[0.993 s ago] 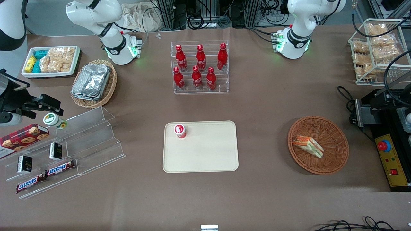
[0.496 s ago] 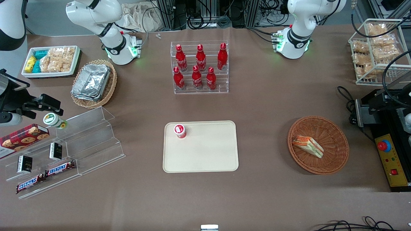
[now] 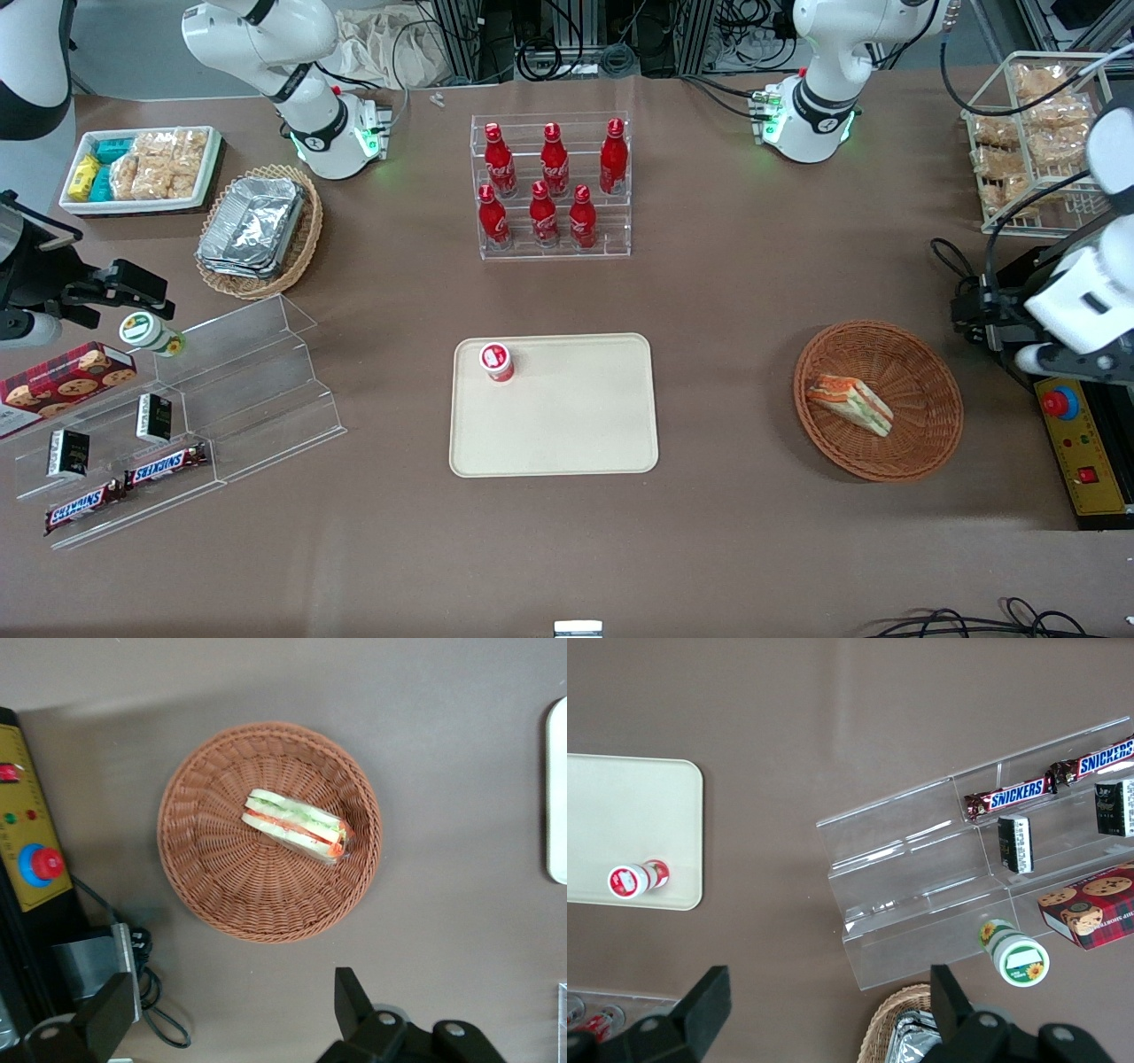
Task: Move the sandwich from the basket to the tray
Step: 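Move the open left gripper down over the wrapped sandwich in the wicker basket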
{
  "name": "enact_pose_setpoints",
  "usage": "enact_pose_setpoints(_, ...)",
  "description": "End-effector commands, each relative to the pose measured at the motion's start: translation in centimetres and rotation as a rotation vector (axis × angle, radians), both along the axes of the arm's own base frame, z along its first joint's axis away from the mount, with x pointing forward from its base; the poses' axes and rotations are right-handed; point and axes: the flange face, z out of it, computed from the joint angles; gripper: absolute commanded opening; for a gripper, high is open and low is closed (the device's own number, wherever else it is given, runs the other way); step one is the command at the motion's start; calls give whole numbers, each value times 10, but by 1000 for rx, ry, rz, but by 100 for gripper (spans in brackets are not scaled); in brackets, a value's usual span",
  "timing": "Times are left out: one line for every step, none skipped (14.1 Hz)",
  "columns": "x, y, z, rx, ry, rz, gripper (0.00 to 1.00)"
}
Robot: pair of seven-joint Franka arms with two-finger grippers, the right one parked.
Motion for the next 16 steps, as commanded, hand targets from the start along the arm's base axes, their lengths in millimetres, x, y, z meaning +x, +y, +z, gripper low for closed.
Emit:
enact_pose_setpoints(-10, 0, -31, -11, -22, 17, 100)
enact_pose_setpoints(-9, -1, -46, -11, -32, 23, 100)
enact_pose_setpoints(-6, -2, -59, -11, -44, 41, 100)
enact_pose_setpoints(-4, -3, -68, -10, -57, 67, 100)
enact_pose_setpoints(1, -6, -80, -19, -53, 119, 100)
enact_pose_setpoints(4, -8, -86, -41, -55, 165, 99)
enact_pose_setpoints(7, -16, -90, -48, -70, 183, 99)
enact_pose_setpoints(9, -20, -93, -47, -73, 231, 99)
enact_pose_setpoints(13, -27, -103, -44, -76, 303, 99)
enact_pose_setpoints(18, -44, -110, -45, -98, 379, 99)
enact_pose_setpoints(23, -54, -122, -41, -108, 474, 99)
enact_pose_setpoints(26, -60, -134, -33, -117, 554, 99)
enact_pose_setpoints(27, -69, -139, -34, -128, 613, 99)
enact_pose_setpoints(29, -70, -145, -36, -133, 670, 99)
enact_pose_setpoints(29, -69, -150, -34, -131, 713, 99)
enact_pose_setpoints(30, -67, -156, -30, -124, 747, 99)
